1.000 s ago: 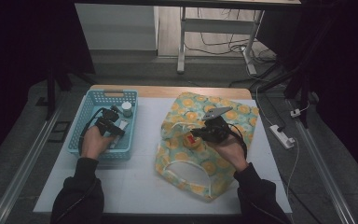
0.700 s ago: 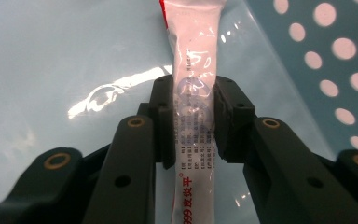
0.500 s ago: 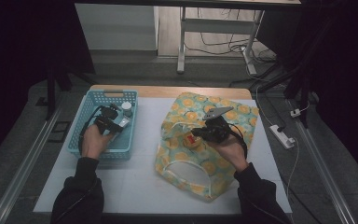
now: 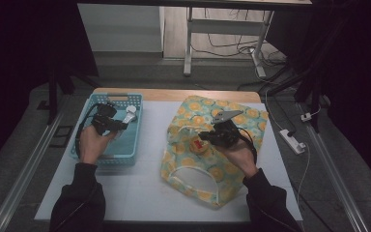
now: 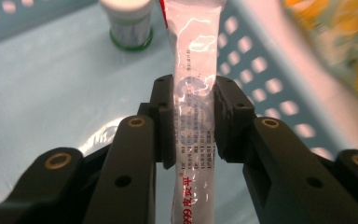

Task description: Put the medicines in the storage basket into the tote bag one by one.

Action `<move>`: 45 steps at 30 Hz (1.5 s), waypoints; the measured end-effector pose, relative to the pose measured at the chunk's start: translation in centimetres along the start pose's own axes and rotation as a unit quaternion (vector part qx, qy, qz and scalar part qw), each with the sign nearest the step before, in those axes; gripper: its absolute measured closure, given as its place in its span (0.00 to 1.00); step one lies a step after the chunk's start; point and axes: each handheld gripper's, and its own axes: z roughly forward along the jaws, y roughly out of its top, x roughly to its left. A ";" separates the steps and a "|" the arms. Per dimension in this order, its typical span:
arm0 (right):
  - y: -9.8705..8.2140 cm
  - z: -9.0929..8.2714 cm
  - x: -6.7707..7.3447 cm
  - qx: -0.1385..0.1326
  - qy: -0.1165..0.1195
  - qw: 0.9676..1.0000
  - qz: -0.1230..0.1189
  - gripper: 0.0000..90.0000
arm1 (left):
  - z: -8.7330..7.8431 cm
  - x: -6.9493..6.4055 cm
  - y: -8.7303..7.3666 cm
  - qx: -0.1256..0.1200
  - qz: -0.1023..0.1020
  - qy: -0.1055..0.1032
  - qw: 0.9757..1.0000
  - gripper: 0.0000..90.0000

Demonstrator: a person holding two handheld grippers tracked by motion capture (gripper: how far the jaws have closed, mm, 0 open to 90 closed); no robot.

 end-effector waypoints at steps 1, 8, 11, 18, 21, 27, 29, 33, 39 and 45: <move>0.0 0.0 0.0 -0.001 -0.001 1.000 0.000 1.00 | -0.3 -0.2 0.1 -0.007 0.003 -0.002 1.000 0.79; 0.1 -0.2 0.0 -0.005 -0.002 1.000 -0.001 1.00 | -1.6 -1.8 0.8 -0.031 0.024 -0.033 0.999 0.79; 0.1 -0.3 0.0 -0.006 -0.003 1.000 -0.001 1.00 | -1.7 -2.4 1.0 -0.036 0.030 -0.047 0.998 0.79; 0.1 -0.4 -0.1 -0.008 -0.004 1.000 0.000 1.00 | -1.7 -4.4 1.6 -0.036 0.059 -0.077 0.995 0.79; 0.1 -0.5 -0.1 -0.009 -0.004 1.000 0.000 1.00 | -1.7 -5.6 1.9 -0.033 0.079 -0.081 0.993 0.79; 0.1 -0.4 -0.1 -0.008 -0.005 1.000 0.000 1.00 | -1.7 -7.3 2.3 -0.031 0.102 -0.103 0.989 0.79; 0.1 -0.4 -0.1 -0.008 -0.005 1.000 0.000 1.00 | -1.7 -7.9 2.4 -0.028 0.107 -0.113 0.987 0.79; 0.0 -0.5 -0.2 -0.011 -0.005 1.000 0.001 1.00 | -1.6 -9.2 2.7 -0.018 0.118 -0.134 0.984 0.79; 0.0 -0.6 -0.3 -0.014 -0.008 1.000 0.002 1.00 | -1.6 -11.2 3.0 -0.010 0.138 -0.159 0.978 0.79; 0.2 -0.9 -0.1 -0.019 -0.009 1.000 -0.002 1.00 | -1.1 -12.8 3.0 -0.002 0.163 -0.168 0.972 0.79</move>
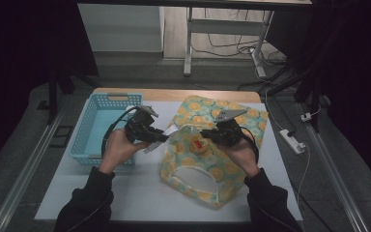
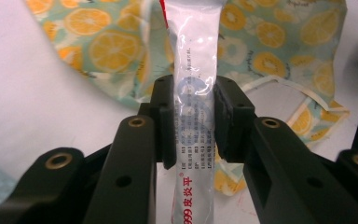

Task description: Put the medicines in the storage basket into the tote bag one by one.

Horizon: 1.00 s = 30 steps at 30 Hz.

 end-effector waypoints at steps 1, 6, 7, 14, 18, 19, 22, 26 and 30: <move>0.0 0.0 0.0 -0.001 -0.001 1.000 0.000 1.00 | 0.2 -0.2 0.1 0.000 0.002 -0.001 1.000 0.79; 0.0 0.0 0.0 -0.003 -0.001 1.000 0.000 1.00 | 1.1 -1.0 0.4 0.007 0.017 -0.008 1.000 0.79; 0.0 0.0 0.0 -0.003 -0.001 1.000 0.000 1.00 | 1.3 -1.1 0.5 0.009 0.021 -0.010 1.000 0.79; 0.1 -0.1 0.0 -0.005 -0.001 1.000 -0.001 1.00 | 3.0 -1.8 0.8 0.018 0.033 -0.013 0.999 0.79; 0.1 -0.1 0.0 -0.005 -0.002 1.000 -0.001 1.00 | 4.0 -1.8 0.8 0.022 0.036 -0.014 0.999 0.79; 0.1 0.0 0.0 -0.004 -0.001 1.000 -0.002 1.00 | 4.2 -1.8 0.8 0.024 0.038 -0.015 0.999 0.79; 0.1 0.0 0.0 -0.004 -0.001 1.000 -0.002 1.00 | 4.9 -1.9 0.9 0.031 0.041 -0.019 0.998 0.79; 0.0 0.0 0.0 -0.005 -0.002 1.000 -0.002 1.00 | 6.0 -2.2 1.2 0.037 0.043 -0.021 0.998 0.79; 0.1 0.0 0.2 -0.005 -0.001 1.000 -0.003 1.00 | 6.9 -2.3 1.4 0.041 0.040 -0.018 0.998 0.79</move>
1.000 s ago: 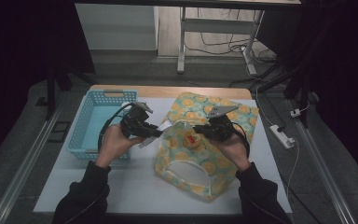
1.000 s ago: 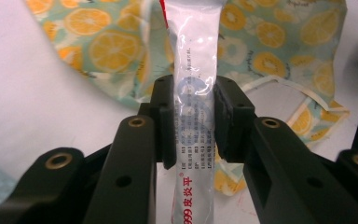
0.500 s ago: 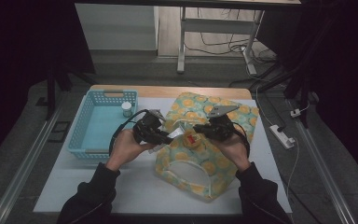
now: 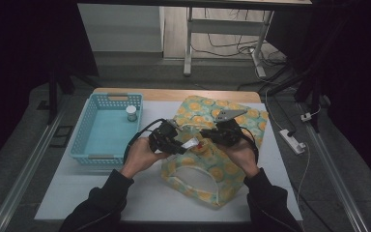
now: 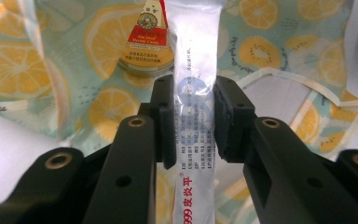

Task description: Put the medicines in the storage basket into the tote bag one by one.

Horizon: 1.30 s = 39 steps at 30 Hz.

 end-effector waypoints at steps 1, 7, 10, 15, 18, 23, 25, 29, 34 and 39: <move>0.0 0.0 0.0 0.000 0.000 1.000 0.000 1.00 | 0.3 0.0 0.1 0.000 -0.003 0.000 1.000 0.79; 0.0 0.2 0.2 0.004 0.001 1.000 -0.005 1.00 | 1.6 0.5 0.4 0.005 -0.021 0.003 1.000 0.79; 0.0 0.2 0.2 0.004 0.000 1.000 -0.005 1.00 | 2.0 0.6 0.6 0.005 -0.030 0.002 1.000 0.79; 0.1 0.1 0.3 0.003 0.001 1.000 -0.007 1.00 | 2.5 1.0 1.1 -0.005 -0.047 0.000 0.999 0.79; 0.2 0.1 0.4 0.002 0.001 1.000 -0.007 1.00 | 2.8 1.0 1.4 -0.007 -0.048 0.008 0.999 0.79; 0.2 0.2 0.5 0.003 0.002 1.000 -0.007 1.00 | 3.2 1.3 2.0 -0.025 -0.054 0.017 0.998 0.79; 0.1 0.3 0.5 0.005 0.002 1.000 -0.008 1.00 | 3.4 1.5 2.2 -0.033 -0.059 0.019 0.998 0.79; 0.1 0.5 0.6 0.007 0.004 1.000 -0.008 1.00 | 3.9 2.0 2.5 -0.042 -0.065 0.032 0.996 0.79; 0.1 0.6 0.7 0.010 0.005 1.000 -0.008 1.00 | 4.4 2.6 2.9 -0.053 -0.076 0.042 0.995 0.79; 0.0 0.6 0.6 0.009 0.004 1.000 -0.007 1.00 | 4.8 3.2 3.1 -0.066 -0.084 0.051 0.993 0.79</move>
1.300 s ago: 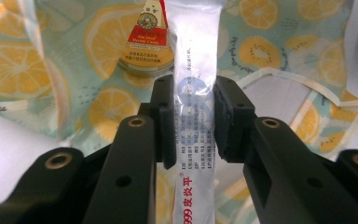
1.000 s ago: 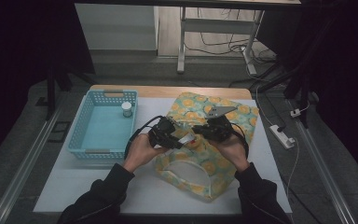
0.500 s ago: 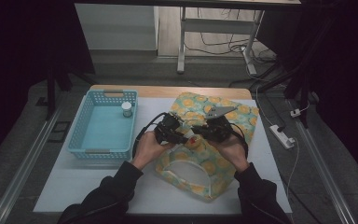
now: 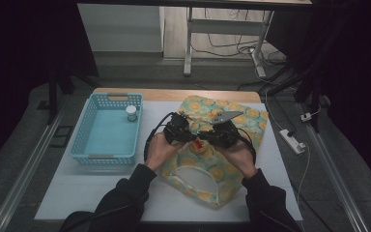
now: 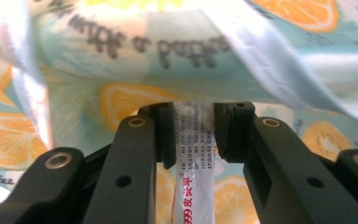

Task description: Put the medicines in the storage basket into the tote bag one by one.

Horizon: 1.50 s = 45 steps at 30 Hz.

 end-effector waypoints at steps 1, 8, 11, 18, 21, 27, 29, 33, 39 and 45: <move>0.0 0.0 0.0 0.000 0.000 1.000 0.000 1.00 | 0.1 0.2 0.1 -0.002 -0.002 -0.001 1.000 0.79; -0.1 0.2 0.0 0.002 -0.001 1.000 0.001 1.00 | 0.9 0.8 0.3 -0.013 -0.014 0.004 1.000 0.79; -0.1 0.3 0.0 0.004 -0.001 1.000 0.001 1.00 | 1.5 0.9 0.5 -0.006 -0.015 0.013 1.000 0.79; -0.2 0.3 -0.2 0.005 -0.002 1.000 0.003 1.00 | 2.5 1.3 0.6 -0.005 -0.014 0.019 1.000 0.79; -0.3 0.4 -0.3 0.006 -0.005 1.000 0.005 1.00 | 2.5 1.4 0.5 -0.012 -0.007 0.027 1.000 0.78; -0.3 0.3 -0.4 0.004 -0.006 1.000 0.007 1.00 | 1.7 1.3 0.5 -0.022 -0.004 0.016 1.000 0.64; -0.3 0.2 -0.5 0.003 -0.006 1.000 0.007 1.00 | 1.5 1.1 0.4 -0.015 0.002 0.013 1.000 0.58; -0.4 0.1 -0.5 0.003 -0.007 1.000 0.007 1.00 | 1.0 0.7 0.3 -0.006 0.014 0.003 1.000 0.49; -0.4 0.2 -0.6 0.003 -0.008 1.000 0.009 1.00 | -0.1 0.0 -0.1 0.002 0.041 0.004 0.999 0.36; -0.4 0.2 -0.6 0.003 -0.007 1.000 0.009 1.00 | -1.3 -0.5 -0.6 0.007 0.049 -0.005 0.999 0.26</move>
